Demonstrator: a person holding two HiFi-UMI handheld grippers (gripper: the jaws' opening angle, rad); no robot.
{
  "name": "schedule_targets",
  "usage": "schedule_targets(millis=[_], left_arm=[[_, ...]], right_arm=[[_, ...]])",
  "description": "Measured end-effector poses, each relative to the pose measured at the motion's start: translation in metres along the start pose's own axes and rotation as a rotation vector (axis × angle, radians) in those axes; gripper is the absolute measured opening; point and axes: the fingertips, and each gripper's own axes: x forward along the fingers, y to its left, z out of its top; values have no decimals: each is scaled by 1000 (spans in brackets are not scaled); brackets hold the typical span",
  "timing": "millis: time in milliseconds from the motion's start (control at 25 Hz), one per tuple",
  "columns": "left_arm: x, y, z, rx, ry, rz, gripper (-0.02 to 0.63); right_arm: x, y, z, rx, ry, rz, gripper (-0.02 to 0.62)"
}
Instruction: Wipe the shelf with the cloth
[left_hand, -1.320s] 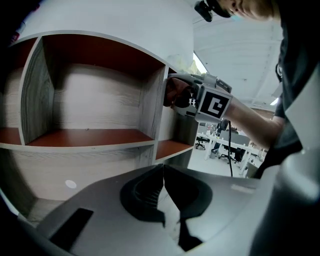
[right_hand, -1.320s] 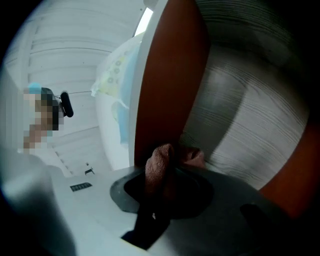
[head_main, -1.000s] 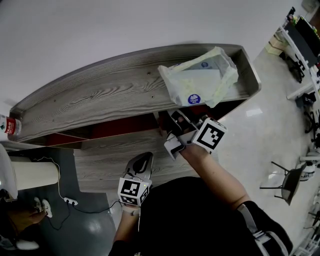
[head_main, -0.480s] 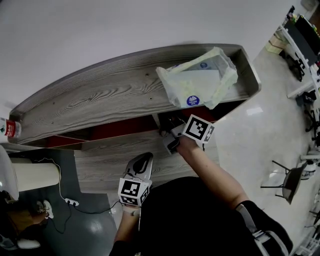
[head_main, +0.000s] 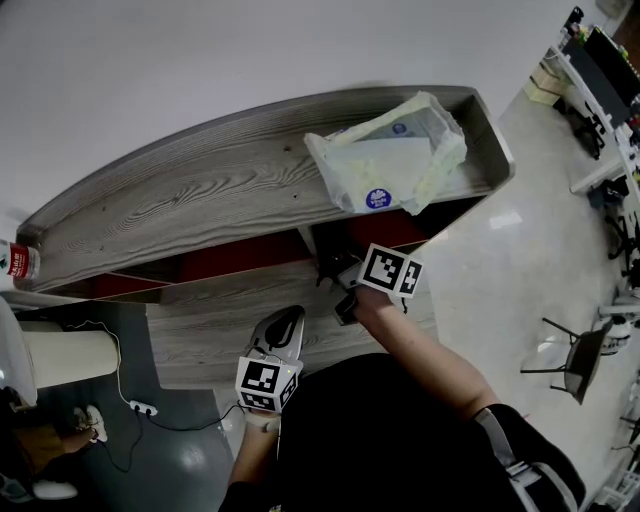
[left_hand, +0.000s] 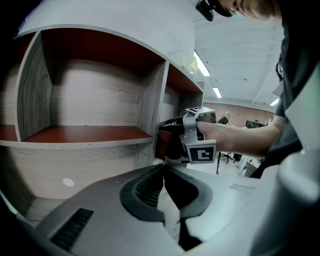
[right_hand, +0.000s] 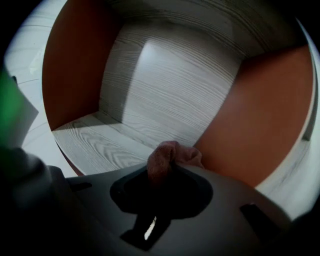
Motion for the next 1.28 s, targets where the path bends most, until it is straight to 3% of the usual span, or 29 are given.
schedule_targets(millis=[240,440,840,1280], left_arm=[[1,-6,0,5,-3,-13,12],[1,-15,-1,13,1,-24,12],[9,-41,-10,20,27,-56,12],[34,-69,-1,50,27,-97,12]], right_arm=[[-15,-6,-18,-24,39,-19,66],[-30,-8,-18,-26,54,22,66],[-93,-46,54,38,-206,-36,66],[-143,-88,107,108,-381,-104,66]])
